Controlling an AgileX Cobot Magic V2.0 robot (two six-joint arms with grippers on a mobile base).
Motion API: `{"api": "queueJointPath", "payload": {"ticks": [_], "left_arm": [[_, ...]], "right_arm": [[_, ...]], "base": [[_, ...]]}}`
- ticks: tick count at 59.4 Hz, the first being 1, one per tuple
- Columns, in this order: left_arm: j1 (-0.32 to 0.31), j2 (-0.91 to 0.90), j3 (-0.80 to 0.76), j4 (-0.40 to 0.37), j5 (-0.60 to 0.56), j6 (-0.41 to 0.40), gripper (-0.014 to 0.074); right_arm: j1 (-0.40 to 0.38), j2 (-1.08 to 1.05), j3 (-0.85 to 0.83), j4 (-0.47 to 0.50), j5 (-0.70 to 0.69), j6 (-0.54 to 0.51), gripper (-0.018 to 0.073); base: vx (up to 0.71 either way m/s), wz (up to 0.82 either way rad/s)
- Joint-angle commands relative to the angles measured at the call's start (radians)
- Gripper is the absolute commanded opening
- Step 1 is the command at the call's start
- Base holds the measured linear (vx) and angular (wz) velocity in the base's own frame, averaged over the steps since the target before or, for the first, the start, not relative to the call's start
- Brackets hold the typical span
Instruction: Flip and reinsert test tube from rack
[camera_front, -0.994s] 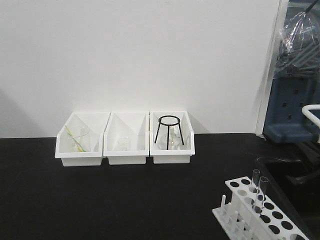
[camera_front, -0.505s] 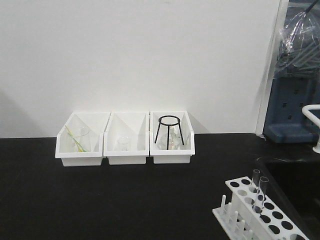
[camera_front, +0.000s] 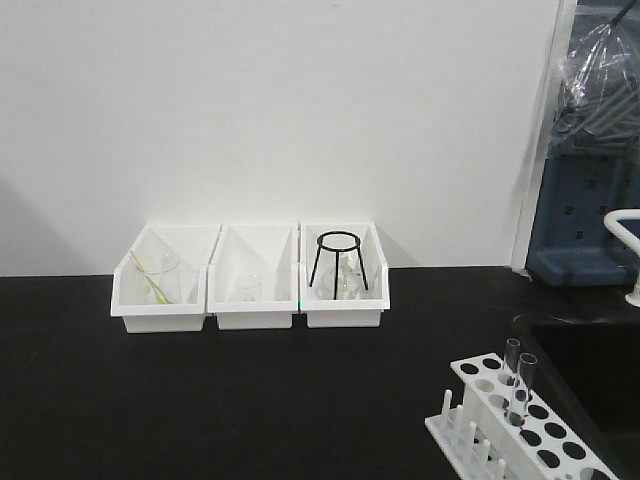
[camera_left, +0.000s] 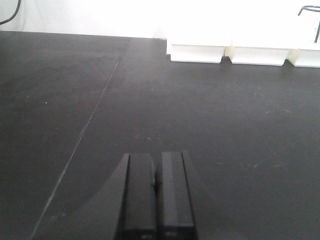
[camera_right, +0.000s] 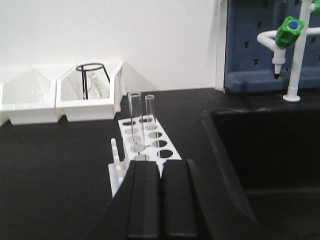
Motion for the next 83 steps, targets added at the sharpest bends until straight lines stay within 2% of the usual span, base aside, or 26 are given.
{"api": "queueJointPath", "payload": {"ticks": [1, 19, 24, 33, 35, 38, 43, 83], "left_arm": [[-0.007, -0.012, 0.001, -0.004, -0.087, 0.000, -0.0006], [-0.007, -0.012, 0.001, -0.004, -0.087, 0.000, -0.0006], [-0.007, -0.012, 0.001, -0.004, -0.087, 0.000, -0.0006], [-0.007, -0.012, 0.001, -0.004, -0.087, 0.000, -0.0006], [-0.007, -0.012, 0.001, -0.004, -0.087, 0.000, -0.0006], [-0.007, -0.012, 0.001, -0.004, -0.087, 0.000, -0.0006], [-0.007, -0.012, 0.001, -0.004, -0.087, 0.000, -0.0006], [-0.007, -0.012, 0.001, -0.004, -0.087, 0.000, -0.0006]], "right_arm": [[-0.004, -0.045, -0.016, -0.005, -0.075, 0.002, -0.0009], [-0.004, -0.063, -0.014, -0.008, -0.062, -0.016, -0.0009], [-0.003, -0.072, 0.002, 0.019, -0.050, -0.038, -0.0009], [-0.003, -0.181, 0.120, 0.226, -0.048, -0.248, -0.0009], [-0.003, -0.223, 0.115, 0.266, 0.021, -0.287, -0.0009], [-0.004, -0.272, 0.111, 0.292, 0.076, -0.327, -0.0009], [-0.004, -0.339, 0.113, 0.293, 0.091, -0.372, -0.0009], [-0.004, -0.331, 0.113, 0.294, 0.077, -0.360, -0.0009]], "base": [[0.00, 0.00], [0.00, 0.00], [0.00, 0.00], [0.00, 0.00], [0.00, 0.00], [0.00, 0.00], [0.00, 0.00], [0.00, 0.00]]}}
